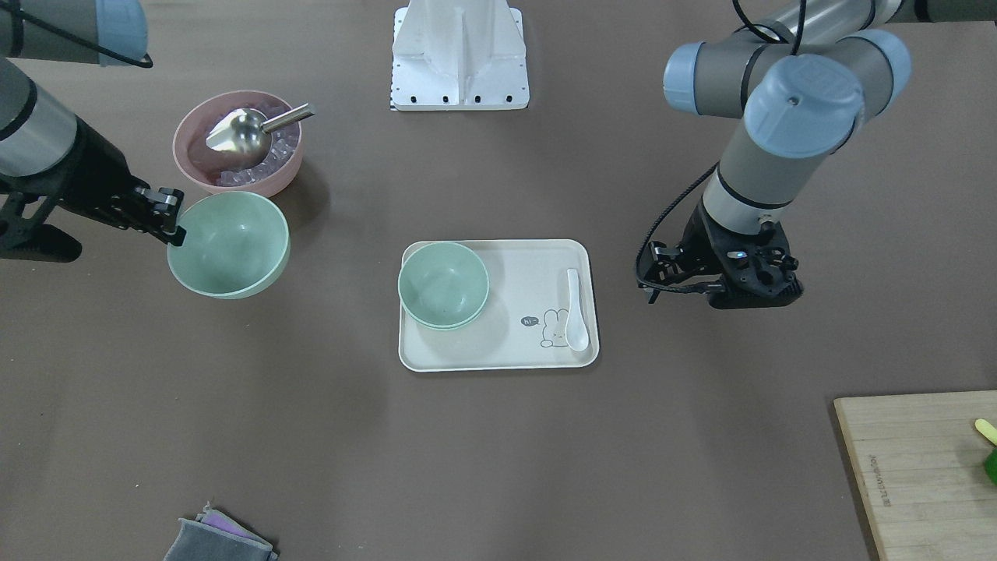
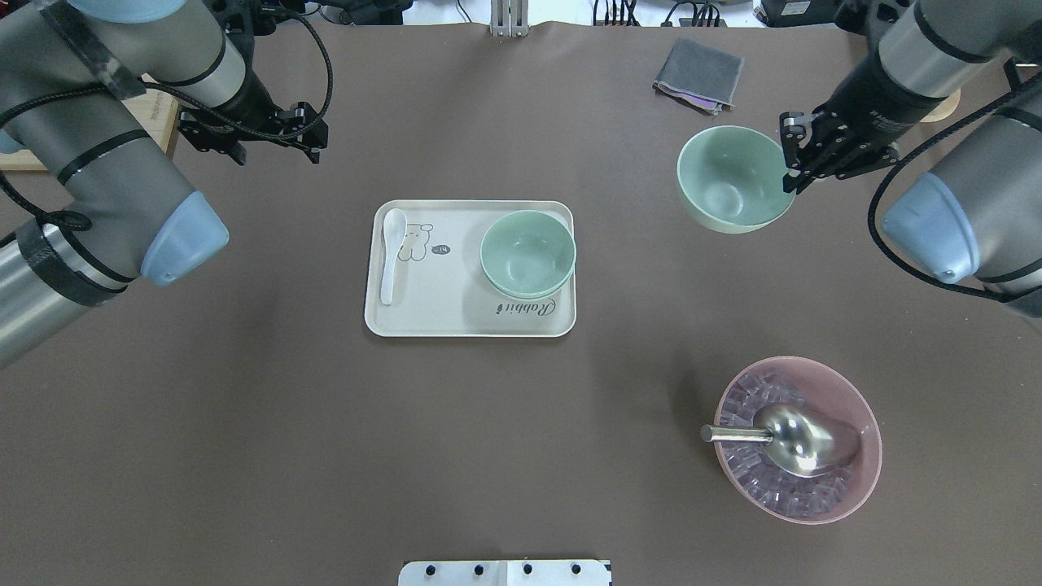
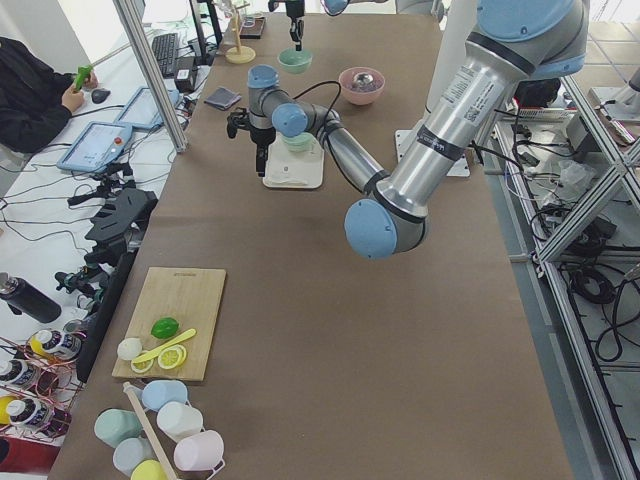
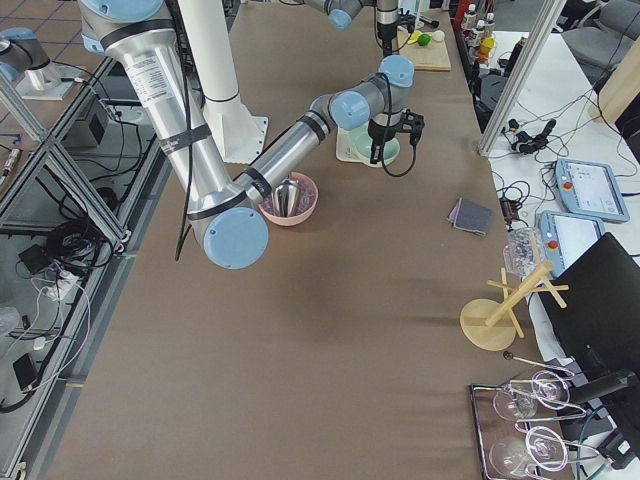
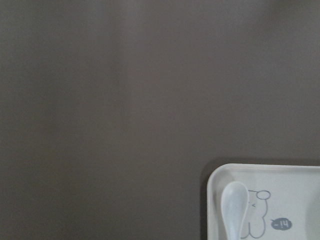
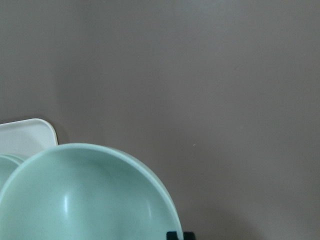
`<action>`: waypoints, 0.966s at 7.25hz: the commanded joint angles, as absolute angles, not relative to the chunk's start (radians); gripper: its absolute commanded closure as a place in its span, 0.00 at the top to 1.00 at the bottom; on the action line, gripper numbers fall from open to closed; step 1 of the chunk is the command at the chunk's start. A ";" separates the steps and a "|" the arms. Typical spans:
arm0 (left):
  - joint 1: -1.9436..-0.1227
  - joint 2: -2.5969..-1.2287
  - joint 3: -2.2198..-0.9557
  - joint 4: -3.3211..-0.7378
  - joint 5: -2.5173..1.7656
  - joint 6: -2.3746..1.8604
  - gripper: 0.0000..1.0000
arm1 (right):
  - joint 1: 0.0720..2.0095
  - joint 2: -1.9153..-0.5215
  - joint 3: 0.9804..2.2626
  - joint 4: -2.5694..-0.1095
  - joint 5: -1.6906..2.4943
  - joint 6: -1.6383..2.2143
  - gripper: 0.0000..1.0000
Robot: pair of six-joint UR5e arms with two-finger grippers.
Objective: Stack green bowls together
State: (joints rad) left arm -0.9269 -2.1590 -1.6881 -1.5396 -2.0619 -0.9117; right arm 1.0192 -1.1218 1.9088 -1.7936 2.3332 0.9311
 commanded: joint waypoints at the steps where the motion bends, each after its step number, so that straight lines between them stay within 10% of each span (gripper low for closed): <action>1: -0.954 -2.146 -1.693 -1.537 -2.066 -0.900 0.98 | 0.904 -1.033 1.887 -1.795 2.254 1.050 0.00; 7: -0.951 -2.143 -1.687 -1.539 -2.068 -0.905 0.98 | 0.807 -0.862 1.645 -1.667 2.215 1.068 0.00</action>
